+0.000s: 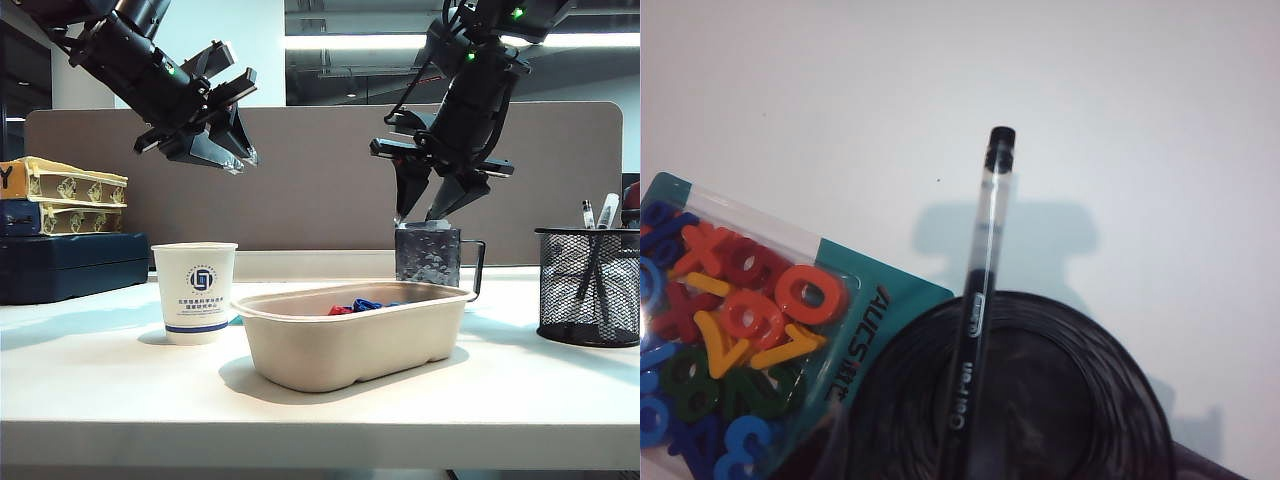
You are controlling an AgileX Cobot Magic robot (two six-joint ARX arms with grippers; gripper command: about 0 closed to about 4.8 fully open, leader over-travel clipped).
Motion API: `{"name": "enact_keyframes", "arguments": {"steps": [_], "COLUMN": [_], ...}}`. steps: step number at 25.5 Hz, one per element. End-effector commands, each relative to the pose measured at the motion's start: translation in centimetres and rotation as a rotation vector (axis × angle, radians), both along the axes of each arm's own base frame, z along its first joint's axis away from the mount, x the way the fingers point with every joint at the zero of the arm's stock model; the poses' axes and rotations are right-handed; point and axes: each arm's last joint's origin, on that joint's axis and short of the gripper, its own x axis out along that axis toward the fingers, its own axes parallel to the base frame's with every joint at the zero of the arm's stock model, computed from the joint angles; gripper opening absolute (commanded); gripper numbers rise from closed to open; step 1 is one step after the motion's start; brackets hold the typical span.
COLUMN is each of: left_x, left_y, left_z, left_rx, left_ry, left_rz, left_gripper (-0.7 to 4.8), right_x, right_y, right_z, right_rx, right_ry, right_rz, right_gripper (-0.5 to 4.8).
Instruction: Pick up one pen and put it in the pen container.
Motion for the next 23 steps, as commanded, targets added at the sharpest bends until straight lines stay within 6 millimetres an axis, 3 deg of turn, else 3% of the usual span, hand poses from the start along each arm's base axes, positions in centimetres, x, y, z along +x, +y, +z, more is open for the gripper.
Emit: {"name": "enact_keyframes", "arguments": {"steps": [1, 16, 23], "left_x": [0.0, 0.0, 0.0], "left_y": [0.0, 0.0, 0.0], "left_z": [0.3, 0.3, 0.3], "left_rx": [0.002, 0.002, 0.002], "left_ry": [-0.016, -0.016, -0.015], "left_rz": [-0.002, -0.002, -0.002], "left_gripper": [1.22, 1.22, 1.22], "right_x": [0.2, 0.2, 0.5], "right_y": [-0.1, -0.4, -0.3], "right_z": [0.4, 0.3, -0.9], "right_rx": [-0.012, -0.027, -0.042], "right_ry": [-0.024, -0.022, 0.020], "right_rz": [-0.014, -0.031, -0.031], "right_gripper": [1.98, 1.98, 1.98]}}
